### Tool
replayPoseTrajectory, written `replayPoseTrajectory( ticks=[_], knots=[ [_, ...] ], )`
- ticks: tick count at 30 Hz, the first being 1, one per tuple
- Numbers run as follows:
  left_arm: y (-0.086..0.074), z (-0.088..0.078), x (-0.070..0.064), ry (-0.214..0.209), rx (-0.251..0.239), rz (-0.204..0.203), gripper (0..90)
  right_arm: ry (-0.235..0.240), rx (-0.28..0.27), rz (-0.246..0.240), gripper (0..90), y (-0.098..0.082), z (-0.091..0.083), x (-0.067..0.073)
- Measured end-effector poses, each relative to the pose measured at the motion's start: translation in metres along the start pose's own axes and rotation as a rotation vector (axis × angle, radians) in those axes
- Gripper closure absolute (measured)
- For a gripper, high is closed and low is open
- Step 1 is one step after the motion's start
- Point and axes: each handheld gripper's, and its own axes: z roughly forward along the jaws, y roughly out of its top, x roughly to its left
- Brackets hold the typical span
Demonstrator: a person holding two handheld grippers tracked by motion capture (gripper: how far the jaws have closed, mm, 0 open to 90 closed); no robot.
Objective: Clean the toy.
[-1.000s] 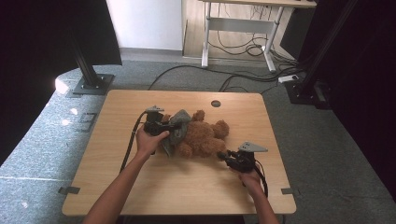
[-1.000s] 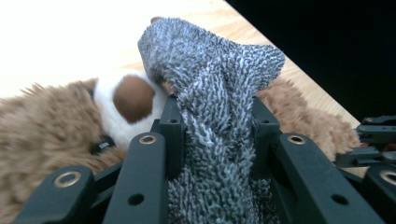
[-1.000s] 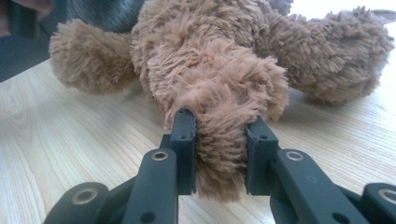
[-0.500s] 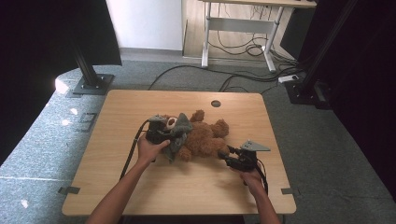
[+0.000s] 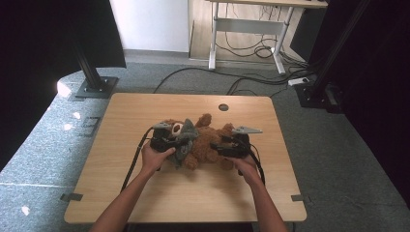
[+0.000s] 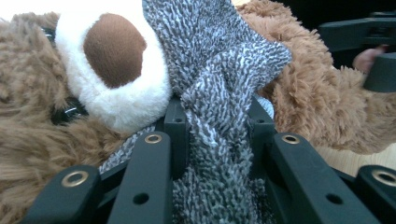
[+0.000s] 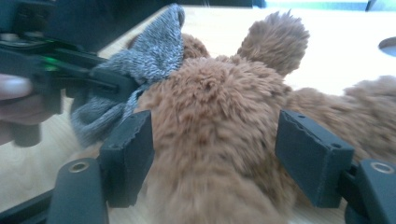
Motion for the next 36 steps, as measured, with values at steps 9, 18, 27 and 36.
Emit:
replayPoseTrajectory(
  ticks=[9,18,27,36],
  knots=[
    [-0.006,-0.001,-0.003,-0.002,0.015,0.001,68.9,-0.036,0.098,0.006,32.0,-0.018,0.026,0.005],
    [-0.006,-0.013,-0.019,-0.048,0.003,0.016,68.2,-0.009,0.053,-0.142,61.1,-0.038,0.022,0.015],
    [0.027,0.008,-0.062,-0.099,0.013,0.081,67.6,0.039,0.033,-0.204,66.3,-0.056,0.012,0.024],
    [0.023,0.016,-0.059,-0.066,0.027,0.061,68.0,0.046,0.021,-0.196,69.3,-0.063,0.009,0.022]
  ],
)
